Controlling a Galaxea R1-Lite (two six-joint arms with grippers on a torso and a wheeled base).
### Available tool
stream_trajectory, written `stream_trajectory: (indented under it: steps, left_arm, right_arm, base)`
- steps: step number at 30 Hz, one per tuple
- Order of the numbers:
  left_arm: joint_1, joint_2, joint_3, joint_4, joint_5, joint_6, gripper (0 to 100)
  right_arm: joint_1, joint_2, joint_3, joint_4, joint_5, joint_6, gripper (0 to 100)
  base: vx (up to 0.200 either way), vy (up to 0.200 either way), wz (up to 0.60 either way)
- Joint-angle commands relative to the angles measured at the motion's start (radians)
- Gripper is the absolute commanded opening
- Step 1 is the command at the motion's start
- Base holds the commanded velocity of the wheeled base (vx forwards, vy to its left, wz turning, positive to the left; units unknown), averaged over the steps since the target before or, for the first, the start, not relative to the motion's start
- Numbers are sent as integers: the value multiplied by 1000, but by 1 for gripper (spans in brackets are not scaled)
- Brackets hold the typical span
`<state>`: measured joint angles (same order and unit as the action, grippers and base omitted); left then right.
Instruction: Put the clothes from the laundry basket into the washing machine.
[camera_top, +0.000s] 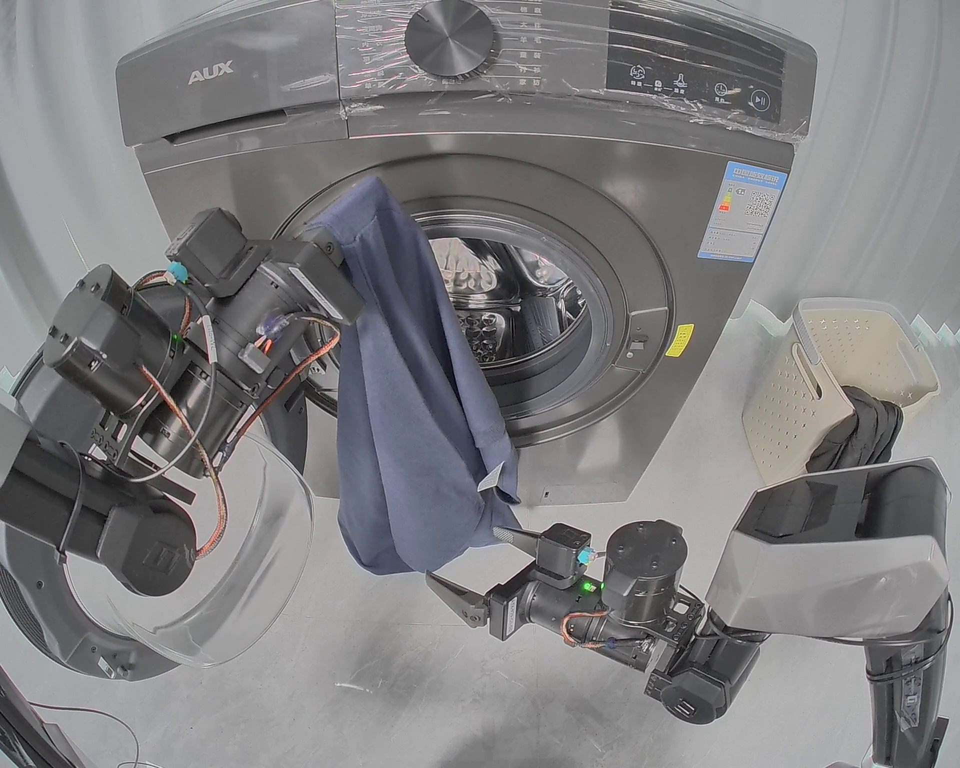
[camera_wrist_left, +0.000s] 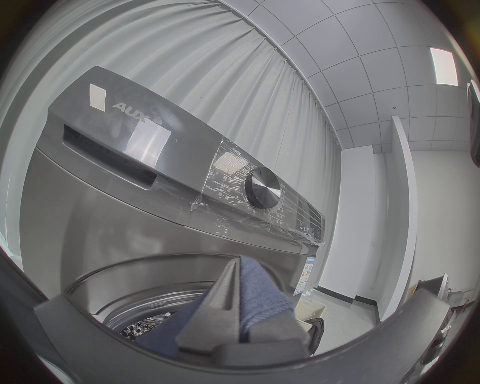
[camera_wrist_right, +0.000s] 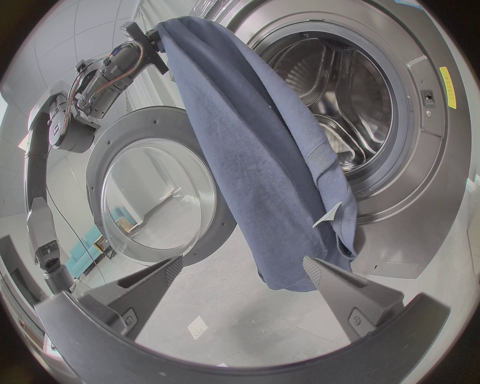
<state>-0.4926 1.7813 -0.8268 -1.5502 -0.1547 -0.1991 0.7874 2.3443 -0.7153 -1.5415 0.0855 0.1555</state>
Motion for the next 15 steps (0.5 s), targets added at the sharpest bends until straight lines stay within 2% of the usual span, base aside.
stream_trajectory:
  steps: [1,2,9,15]
  left_arm:
    - [0,-3,0,-1,0,0,0]
    - [0,-3,0,-1,0,0,0]
    - [3,-6,2,-1,-2,-8,0]
    - [2,-10,0,-2,-2,-8,0]
  right_arm:
    - [-7,4,-3,-2,-3,1,100]
    - [-7,4,-3,-2,-3,1,100]
    - [-134,-10,-1,-2,-15,1,100]
    - [-180,6,-6,0,-15,-1,100]
  base:
    - [0,0,0]
    - [0,0,0]
    - [0,0,0]
    - [0,0,0]
